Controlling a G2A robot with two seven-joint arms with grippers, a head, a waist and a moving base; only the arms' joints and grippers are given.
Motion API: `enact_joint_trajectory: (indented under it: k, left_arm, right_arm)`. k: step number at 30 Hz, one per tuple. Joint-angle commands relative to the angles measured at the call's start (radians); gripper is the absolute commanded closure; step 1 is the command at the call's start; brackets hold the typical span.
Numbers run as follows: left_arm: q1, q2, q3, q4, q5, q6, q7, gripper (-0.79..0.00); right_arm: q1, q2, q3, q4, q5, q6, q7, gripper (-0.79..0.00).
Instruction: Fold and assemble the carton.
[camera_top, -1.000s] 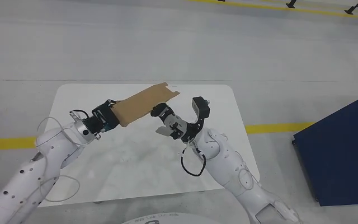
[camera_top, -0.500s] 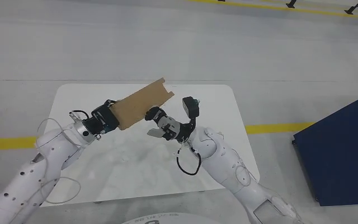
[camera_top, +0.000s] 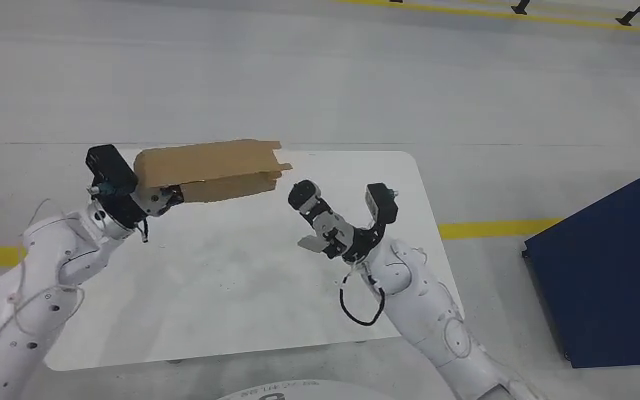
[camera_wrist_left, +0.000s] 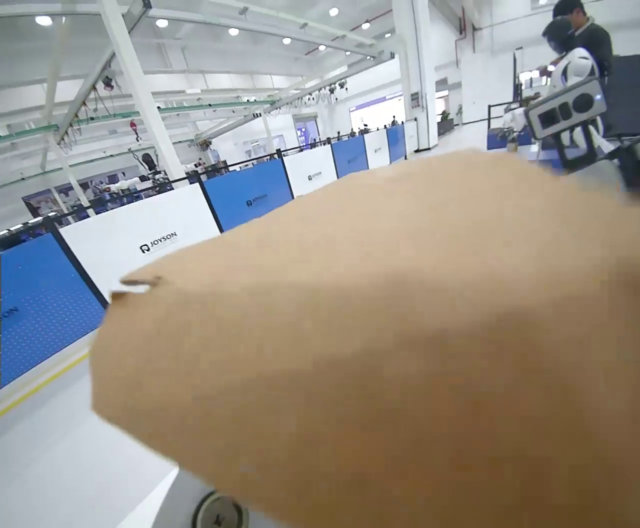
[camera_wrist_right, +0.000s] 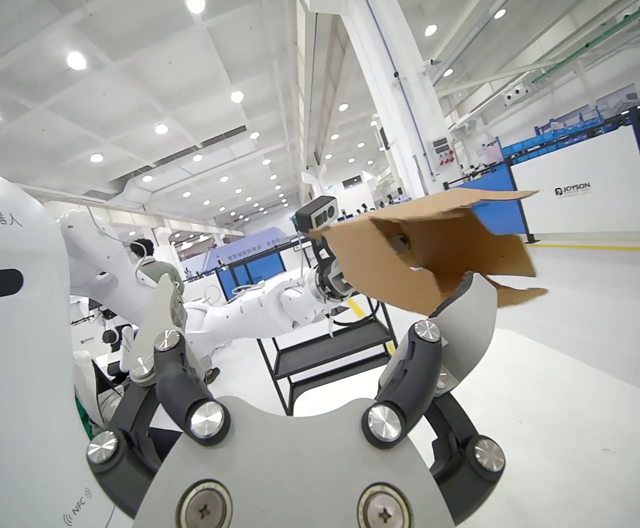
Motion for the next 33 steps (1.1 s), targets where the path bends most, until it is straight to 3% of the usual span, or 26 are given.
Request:
enact_joint_trajectory:
  k: [1, 8, 15, 21, 33]
  left_arm:
    - [-0.001, 0.004, -0.007, 0.001, 0.031, -0.036, -0.003, 0.0]
    - [0.006, 0.009, -0.012, -0.013, 0.124, -0.094, 0.048, 0.0]
    - [0.019, 0.015, -0.021, -0.025, 0.241, -0.078, 0.127, 0.0]
    - [0.042, 0.024, -0.049, -0.051, 0.303, -0.076, 0.172, 0.0]
    - [0.071, 0.034, -0.067, -0.081, 0.358, -0.096, 0.192, 0.0]
  right_arm:
    - [0.004, 0.003, -0.008, 0.007, 0.011, 0.0, 0.014, -0.785]
    - [0.093, 0.003, -0.076, 0.101, 0.143, 0.0, 0.134, -0.785]
    - [0.169, 0.009, -0.137, 0.148, 0.364, 0.0, 0.286, -0.785]
    - [0.167, 0.03, -0.109, 0.132, 0.54, 0.0, 0.396, -0.785]
    - [0.215, 0.058, -0.17, 0.161, 0.887, 0.0, 0.846, -0.785]
